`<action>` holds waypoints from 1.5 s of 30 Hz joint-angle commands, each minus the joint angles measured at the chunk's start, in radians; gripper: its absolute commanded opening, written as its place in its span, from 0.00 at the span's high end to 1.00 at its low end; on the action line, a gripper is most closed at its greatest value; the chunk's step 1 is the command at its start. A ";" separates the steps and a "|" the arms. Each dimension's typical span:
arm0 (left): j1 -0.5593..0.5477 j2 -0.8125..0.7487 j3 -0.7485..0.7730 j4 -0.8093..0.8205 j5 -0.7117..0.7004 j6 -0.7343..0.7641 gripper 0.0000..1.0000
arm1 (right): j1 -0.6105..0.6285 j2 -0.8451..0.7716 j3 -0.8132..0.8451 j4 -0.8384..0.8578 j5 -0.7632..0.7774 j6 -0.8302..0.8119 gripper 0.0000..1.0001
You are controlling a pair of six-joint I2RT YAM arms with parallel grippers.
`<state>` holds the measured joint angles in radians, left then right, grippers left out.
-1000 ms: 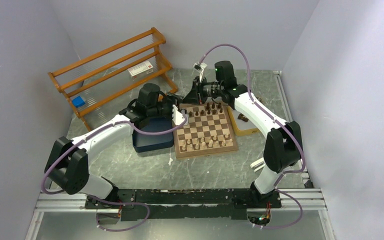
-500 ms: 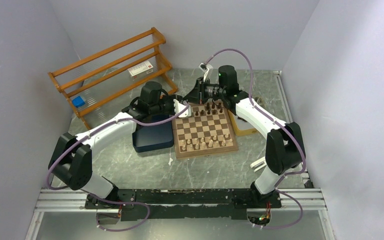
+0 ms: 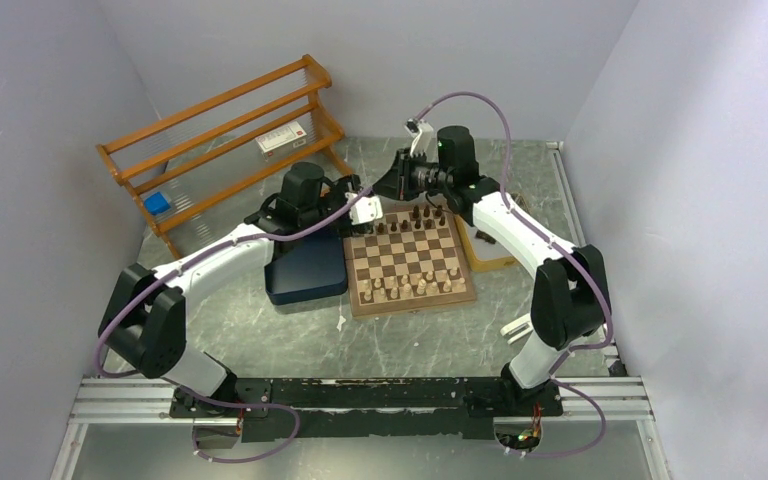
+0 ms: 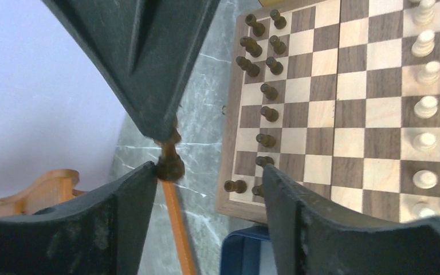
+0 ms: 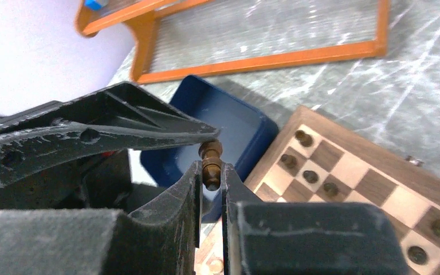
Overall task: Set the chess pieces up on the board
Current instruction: Pick up the chess piece at the center of the board, then place the chess piece on the chessboard.
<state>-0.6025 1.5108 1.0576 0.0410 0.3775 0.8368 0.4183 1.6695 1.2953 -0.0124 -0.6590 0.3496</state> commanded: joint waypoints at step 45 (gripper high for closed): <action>0.070 -0.682 -0.260 -0.221 -0.465 -0.757 0.02 | 0.162 0.734 1.039 -1.090 0.744 -0.176 1.00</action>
<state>-0.5282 0.8433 0.8028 -0.1848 -0.0723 0.0723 0.5762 2.3901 2.3116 -1.0798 0.0715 0.1802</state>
